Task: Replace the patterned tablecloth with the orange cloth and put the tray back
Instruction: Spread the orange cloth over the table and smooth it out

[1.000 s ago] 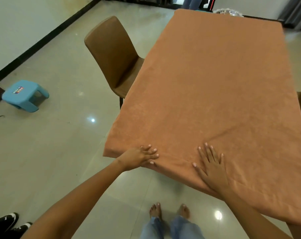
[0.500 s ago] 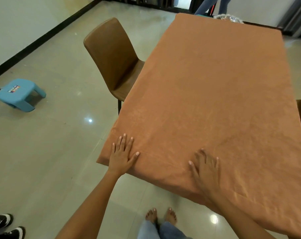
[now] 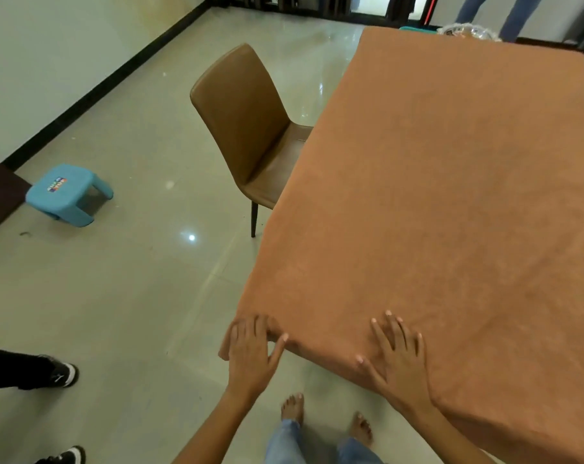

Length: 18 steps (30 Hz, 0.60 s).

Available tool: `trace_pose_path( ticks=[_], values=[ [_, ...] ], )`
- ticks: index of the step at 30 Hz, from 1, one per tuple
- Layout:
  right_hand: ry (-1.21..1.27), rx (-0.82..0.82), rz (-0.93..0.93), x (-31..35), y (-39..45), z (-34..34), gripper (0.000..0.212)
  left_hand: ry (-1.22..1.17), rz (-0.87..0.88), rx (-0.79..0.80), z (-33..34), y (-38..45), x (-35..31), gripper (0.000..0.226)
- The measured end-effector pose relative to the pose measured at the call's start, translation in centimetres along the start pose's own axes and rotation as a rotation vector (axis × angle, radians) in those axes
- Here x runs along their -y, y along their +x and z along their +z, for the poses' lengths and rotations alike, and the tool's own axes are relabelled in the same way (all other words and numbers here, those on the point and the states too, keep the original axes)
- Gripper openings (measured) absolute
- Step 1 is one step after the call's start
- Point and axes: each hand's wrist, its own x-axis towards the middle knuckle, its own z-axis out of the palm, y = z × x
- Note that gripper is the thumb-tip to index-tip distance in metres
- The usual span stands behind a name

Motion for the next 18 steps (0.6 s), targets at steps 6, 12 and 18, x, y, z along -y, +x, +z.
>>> trace_pose_path(
  ticks=[6, 12, 18],
  values=[
    [0.127, -0.113, 0.226, 1.1, 7.9, -2.4, 0.072, -0.546, -0.659, 0.238, -1.3, 10.4, 3.8, 0.063],
    [0.024, 0.023, 0.259, 2.5, 8.8, 0.9, 0.089, -0.723, -0.643, 0.076, -0.4, 10.8, 4.6, 0.048],
    [0.019, -0.016, 0.239, 5.4, 6.3, 1.4, 0.089, -0.221, -0.427, -0.012, -0.9, 8.8, 6.9, 0.044]
  ],
)
